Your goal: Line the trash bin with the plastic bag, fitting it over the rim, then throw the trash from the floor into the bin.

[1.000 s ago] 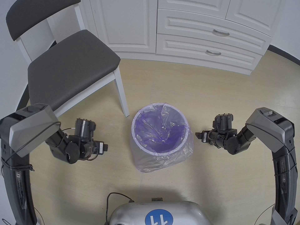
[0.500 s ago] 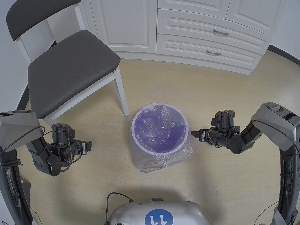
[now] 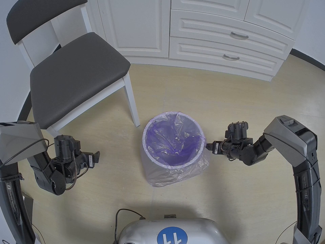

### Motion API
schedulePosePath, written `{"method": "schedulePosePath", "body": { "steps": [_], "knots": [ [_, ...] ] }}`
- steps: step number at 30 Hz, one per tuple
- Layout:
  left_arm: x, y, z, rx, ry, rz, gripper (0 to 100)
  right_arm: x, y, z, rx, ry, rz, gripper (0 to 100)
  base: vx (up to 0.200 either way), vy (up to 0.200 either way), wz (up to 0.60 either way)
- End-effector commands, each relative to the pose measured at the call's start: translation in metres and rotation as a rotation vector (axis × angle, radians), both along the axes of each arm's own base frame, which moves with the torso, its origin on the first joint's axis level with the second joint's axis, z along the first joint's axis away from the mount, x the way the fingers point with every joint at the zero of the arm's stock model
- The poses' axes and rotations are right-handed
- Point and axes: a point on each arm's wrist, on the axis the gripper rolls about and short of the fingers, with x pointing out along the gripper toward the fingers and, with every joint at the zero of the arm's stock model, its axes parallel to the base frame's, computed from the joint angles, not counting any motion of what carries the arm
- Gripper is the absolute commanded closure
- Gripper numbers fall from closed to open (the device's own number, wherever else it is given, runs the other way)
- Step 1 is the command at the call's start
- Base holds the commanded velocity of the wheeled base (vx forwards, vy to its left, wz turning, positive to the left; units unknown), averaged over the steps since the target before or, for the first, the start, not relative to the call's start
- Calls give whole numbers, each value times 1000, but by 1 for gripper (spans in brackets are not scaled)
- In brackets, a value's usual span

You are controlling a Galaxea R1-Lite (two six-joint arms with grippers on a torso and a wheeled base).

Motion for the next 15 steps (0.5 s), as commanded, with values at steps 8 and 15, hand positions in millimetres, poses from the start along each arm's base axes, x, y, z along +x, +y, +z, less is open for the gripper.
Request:
{"method": "schedulePosePath", "body": {
  "steps": [8, 15],
  "knots": [
    [-5, -13, 5, -3, -14, -33, 0, 34, 1, -58, 8, 85, -12, 0, 0, 0, 0],
    [-8, -12, 4, -8, -46, -33, 0, 37, 3, -61, 11, 78, -21, 0, 0, 0, 0]
  ]
}}
